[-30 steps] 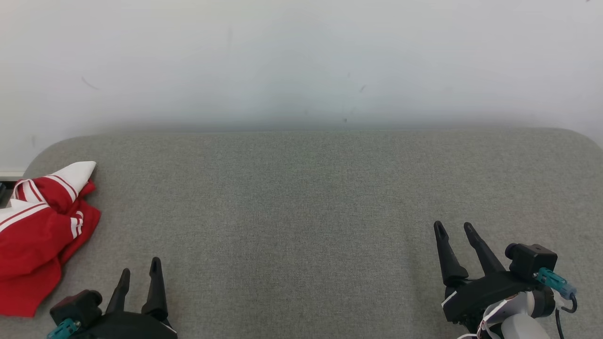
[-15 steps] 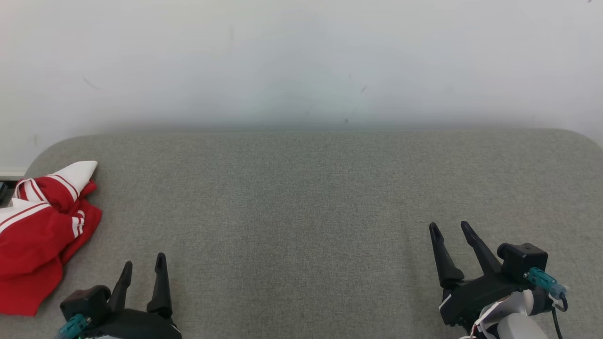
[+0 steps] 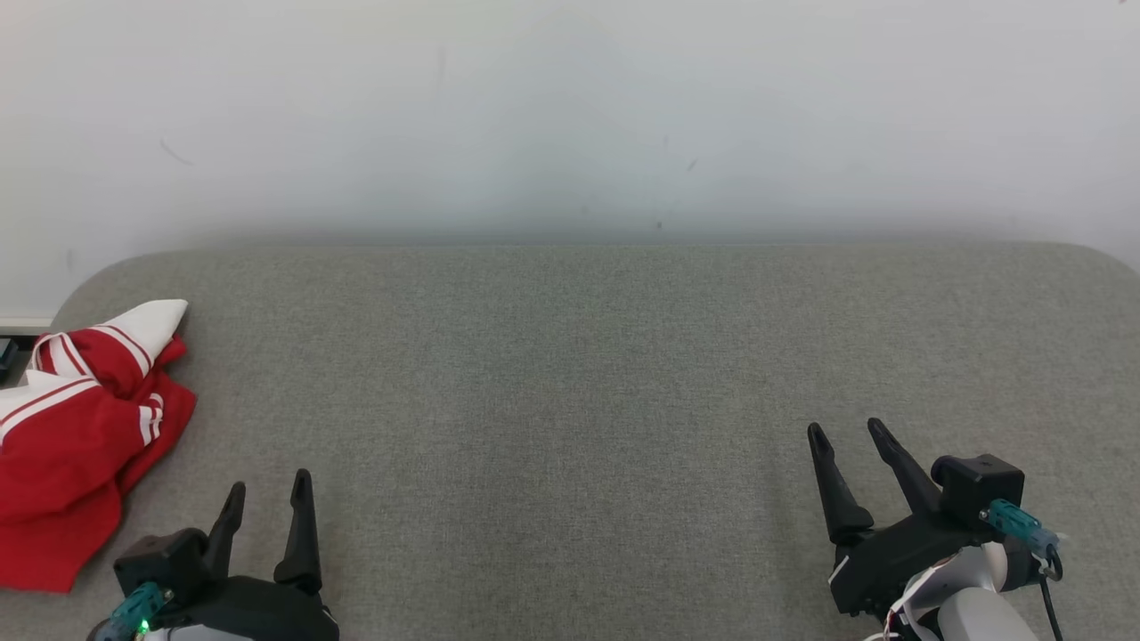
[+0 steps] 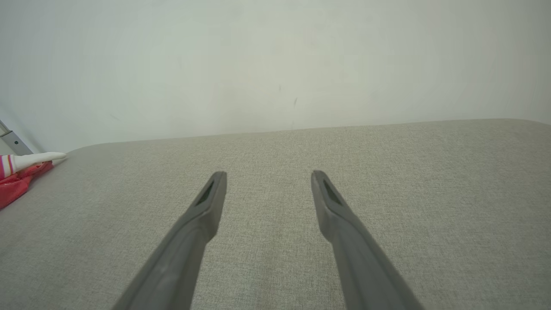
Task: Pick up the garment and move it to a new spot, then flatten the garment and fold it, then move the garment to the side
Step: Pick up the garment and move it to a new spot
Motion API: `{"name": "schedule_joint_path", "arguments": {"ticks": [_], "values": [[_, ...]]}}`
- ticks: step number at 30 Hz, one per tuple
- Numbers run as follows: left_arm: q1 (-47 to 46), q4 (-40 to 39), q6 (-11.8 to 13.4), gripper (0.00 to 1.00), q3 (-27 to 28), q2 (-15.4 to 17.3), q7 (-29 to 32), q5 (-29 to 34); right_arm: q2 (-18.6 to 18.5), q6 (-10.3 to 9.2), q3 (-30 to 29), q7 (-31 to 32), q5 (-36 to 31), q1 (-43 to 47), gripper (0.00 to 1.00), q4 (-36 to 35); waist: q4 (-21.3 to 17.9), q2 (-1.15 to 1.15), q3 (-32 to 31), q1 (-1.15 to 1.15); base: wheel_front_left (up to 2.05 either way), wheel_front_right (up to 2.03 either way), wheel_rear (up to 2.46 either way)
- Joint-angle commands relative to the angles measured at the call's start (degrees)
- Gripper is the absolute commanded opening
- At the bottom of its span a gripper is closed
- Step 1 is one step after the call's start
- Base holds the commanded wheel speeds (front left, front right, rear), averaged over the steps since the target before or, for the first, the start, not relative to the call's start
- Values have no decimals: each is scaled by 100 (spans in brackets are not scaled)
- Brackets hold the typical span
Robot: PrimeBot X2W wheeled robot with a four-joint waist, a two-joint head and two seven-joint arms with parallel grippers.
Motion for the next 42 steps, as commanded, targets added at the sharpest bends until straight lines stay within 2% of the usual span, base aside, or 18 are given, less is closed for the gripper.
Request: {"name": "schedule_joint_path", "arguments": {"ticks": [1, 10, 15, 37, 42], "values": [[-60, -47, 34, 100, -16, 70, -3, 129, -41, -2, -8, -28, -120, -73, 100, -6, 9, 0, 3, 0, 0, 0, 0], [-11, -157, 125, 100, -123, 118, -48, 368, -42, -2, -33, -130, -347, -66, 100, 27, 185, 0, 14, 0, 0, 0, 0], [-3, -189, 137, 100, -133, 137, -16, 355, -42, -2, 5, -171, -228, -63, 100, 28, 412, 0, 8, 0, 0, 0, 0], [95, -300, 258, 100, -132, 246, 93, 200, -42, -2, 131, -255, -44, -47, 100, 93, 1881, 0, -20, 0, 0, 0, 0], [113, -310, 280, 100, -124, 266, 108, 175, -41, -2, 169, -263, -44, -78, 100, 112, 2106, 0, -12, 0, 0, 0, 0]]}}
